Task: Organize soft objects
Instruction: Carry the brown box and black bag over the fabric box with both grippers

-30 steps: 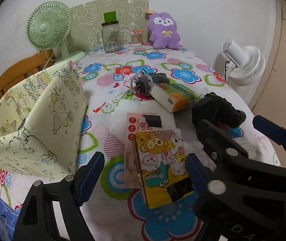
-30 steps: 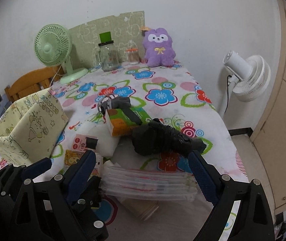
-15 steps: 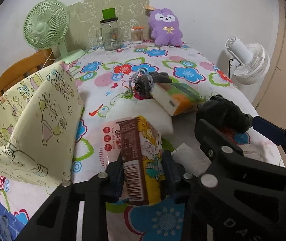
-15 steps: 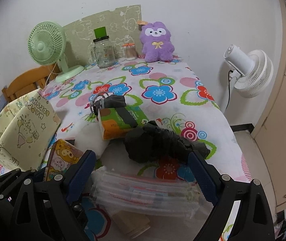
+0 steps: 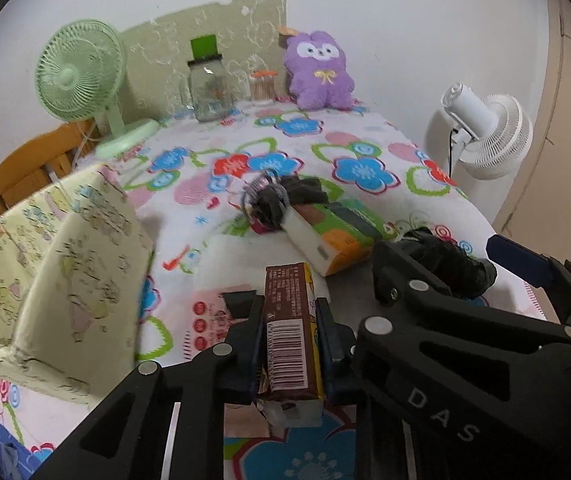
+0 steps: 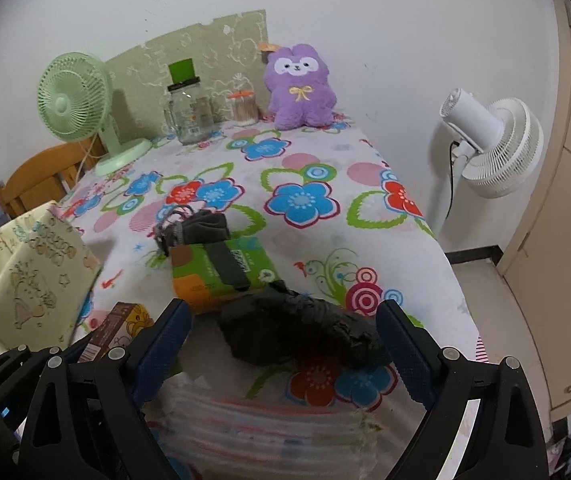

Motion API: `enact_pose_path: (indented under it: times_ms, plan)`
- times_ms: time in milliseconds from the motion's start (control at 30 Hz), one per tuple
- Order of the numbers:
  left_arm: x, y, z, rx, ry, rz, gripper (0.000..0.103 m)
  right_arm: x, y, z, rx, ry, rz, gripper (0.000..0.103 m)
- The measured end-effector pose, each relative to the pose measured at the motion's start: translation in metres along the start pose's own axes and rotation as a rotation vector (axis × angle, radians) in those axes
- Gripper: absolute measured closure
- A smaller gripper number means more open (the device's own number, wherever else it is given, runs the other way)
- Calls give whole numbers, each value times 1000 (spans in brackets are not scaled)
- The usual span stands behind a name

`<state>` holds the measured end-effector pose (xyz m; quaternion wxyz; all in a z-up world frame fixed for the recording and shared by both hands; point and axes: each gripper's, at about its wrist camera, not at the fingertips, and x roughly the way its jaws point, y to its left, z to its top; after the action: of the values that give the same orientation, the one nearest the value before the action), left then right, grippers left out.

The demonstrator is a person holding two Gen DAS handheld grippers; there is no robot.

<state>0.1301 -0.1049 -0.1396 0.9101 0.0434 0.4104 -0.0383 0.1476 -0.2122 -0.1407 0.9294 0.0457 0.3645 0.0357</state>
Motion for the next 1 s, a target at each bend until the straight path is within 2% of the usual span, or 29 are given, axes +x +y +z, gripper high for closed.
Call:
enact_pose_path:
  times_ms: [67,133,267,333,500,667,1000]
  plan:
    - [7,0,-1,-12,39,-16,82,6,-3,-1,3,18,-6,9]
    - [12,-1,-2,-13,57,-13,82,13,-4,-3,-1,43,-8,17]
    - [16,-2,-4,-13,66,-10,82,21,-5,-4,-2,65,4,23]
    - [16,-1,-4,-12,68,-9,82,22,-3,-4,-9,73,8,33]
    - [15,-1,-4,-12,65,-12,82,20,-2,-5,-10,94,23,45]
    - [5,0,-2,-12,41,-19,82,8,0,-3,3,80,43,47]
    - [-27,5,8,-29,-20,-29,82,-29,11,13,-15,-8,19,47]
